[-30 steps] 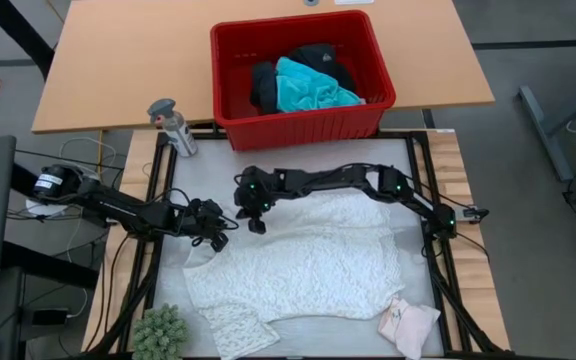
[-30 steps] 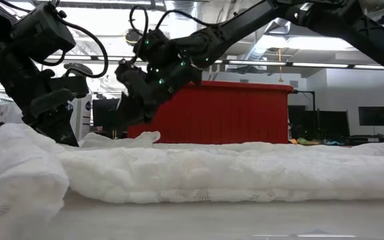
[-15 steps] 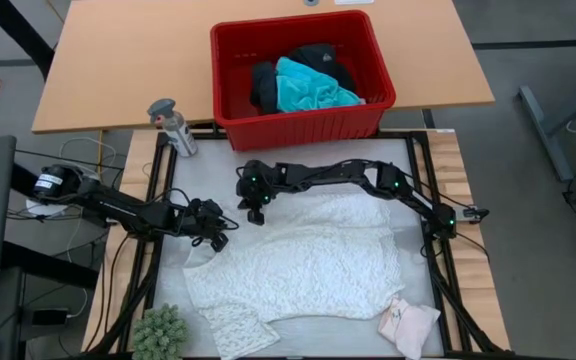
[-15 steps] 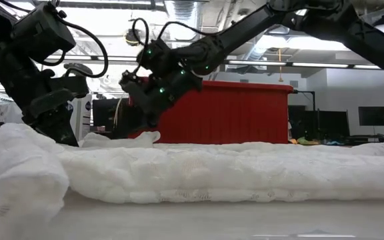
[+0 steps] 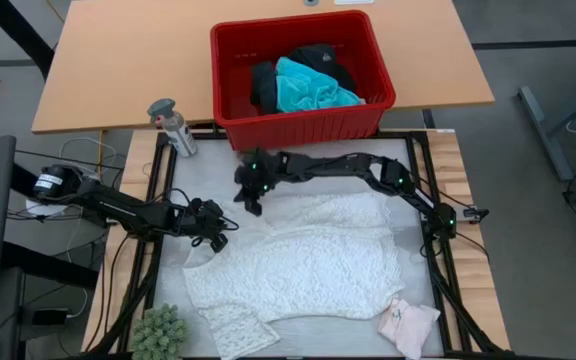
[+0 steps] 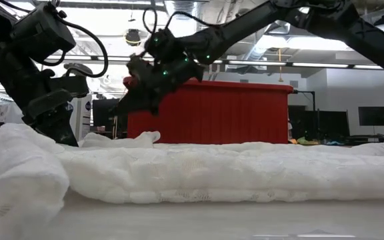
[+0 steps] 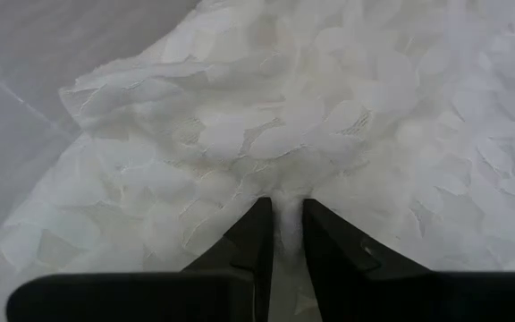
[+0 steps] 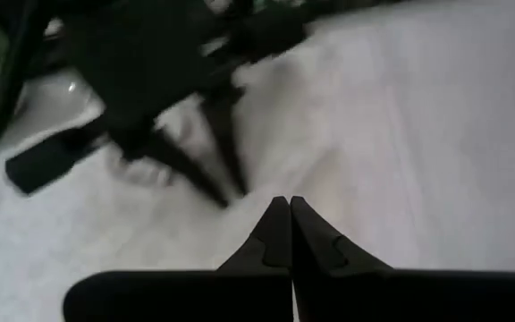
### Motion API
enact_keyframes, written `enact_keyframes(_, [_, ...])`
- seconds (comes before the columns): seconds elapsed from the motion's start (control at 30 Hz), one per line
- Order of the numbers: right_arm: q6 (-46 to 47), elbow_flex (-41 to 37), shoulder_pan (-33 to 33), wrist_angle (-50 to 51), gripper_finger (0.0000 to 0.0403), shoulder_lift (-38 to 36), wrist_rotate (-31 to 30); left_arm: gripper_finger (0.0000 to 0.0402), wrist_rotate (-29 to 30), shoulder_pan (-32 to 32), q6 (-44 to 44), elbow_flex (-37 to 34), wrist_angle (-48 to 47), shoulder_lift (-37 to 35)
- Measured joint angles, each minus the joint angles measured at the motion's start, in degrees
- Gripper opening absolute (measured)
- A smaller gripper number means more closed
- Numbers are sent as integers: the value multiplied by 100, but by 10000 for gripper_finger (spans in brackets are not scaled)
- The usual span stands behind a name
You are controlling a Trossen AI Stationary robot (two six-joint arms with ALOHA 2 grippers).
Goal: Fold Laundry from Bin
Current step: Fold the white blouse
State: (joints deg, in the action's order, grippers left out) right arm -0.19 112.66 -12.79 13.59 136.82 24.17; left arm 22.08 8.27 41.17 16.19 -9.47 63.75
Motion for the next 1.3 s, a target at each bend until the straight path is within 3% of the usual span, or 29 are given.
enact_keyframes(0.27, [62, -22, 231, -361, 16, 415, -31, 51, 25, 2, -20, 0, 20, 0])
enact_keyframes(0.43, [35, -36, 214, -320, 16, 525, -428, 51, -23, 1, -22, 0, 32, 0])
enact_keyframes(0.87, [322, 1, -204, -307, 16, 448, -634, 51, -47, 0, -109, 0, 14, 0])
enact_keyframes(1.13, [-423, 810, -141, 1123, 16, 148, -235, 51, -60, 0, -138, 0, -22, 0])
enact_keyframes(1.3, [-594, 814, -34, 1780, 16, 109, -45, 51, -44, 0, -140, 0, -13, 0])
